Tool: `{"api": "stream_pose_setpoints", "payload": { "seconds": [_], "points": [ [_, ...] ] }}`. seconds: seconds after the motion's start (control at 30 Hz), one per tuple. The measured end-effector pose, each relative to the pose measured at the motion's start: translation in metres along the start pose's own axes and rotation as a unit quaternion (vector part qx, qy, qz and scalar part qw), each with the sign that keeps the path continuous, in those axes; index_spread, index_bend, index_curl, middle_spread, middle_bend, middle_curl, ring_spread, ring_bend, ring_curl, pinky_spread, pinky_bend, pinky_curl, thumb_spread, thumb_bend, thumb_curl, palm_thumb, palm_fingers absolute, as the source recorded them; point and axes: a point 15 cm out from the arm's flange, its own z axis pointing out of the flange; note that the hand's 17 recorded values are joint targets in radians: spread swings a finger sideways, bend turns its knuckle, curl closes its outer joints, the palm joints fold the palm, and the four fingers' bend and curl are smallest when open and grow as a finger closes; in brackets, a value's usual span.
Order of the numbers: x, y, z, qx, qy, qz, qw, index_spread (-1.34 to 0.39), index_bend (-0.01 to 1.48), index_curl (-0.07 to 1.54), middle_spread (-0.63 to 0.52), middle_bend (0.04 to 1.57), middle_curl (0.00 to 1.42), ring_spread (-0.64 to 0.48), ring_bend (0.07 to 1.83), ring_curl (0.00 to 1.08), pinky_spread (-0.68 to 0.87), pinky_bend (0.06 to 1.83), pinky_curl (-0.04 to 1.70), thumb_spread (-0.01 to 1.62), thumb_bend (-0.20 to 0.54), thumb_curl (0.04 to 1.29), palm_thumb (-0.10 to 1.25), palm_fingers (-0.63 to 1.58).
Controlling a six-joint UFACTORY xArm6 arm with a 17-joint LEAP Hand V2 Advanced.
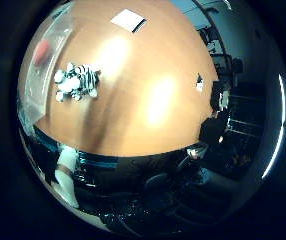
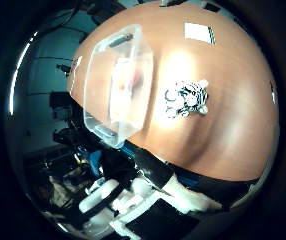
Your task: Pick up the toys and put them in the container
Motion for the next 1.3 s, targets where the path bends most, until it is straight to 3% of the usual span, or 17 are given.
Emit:
{"api": "stream_pose_setpoints", "payload": {
  "seconds": [0.53, 1.3],
  "points": [
    [0.000, 0.005, 0.114, -0.051, -0.041, -0.001, 0.998, -0.38, 0.17, 0.28, 0.00, 0.19, 0.31, 0.19, 0.23, 0.25, 0.47, 0.34, 0.31, 1.08, -0.022, 0.27, 0.49, 0.16],
    [-0.037, -0.051, 0.161, -0.061, -0.060, -0.018, 0.996, -0.37, 0.15, 0.28, -0.04, 0.22, 0.33, 0.17, 0.27, 0.26, 0.48, 0.32, 0.30, 1.07, -0.021, 0.28, 0.53, 0.28]
  ]
}}
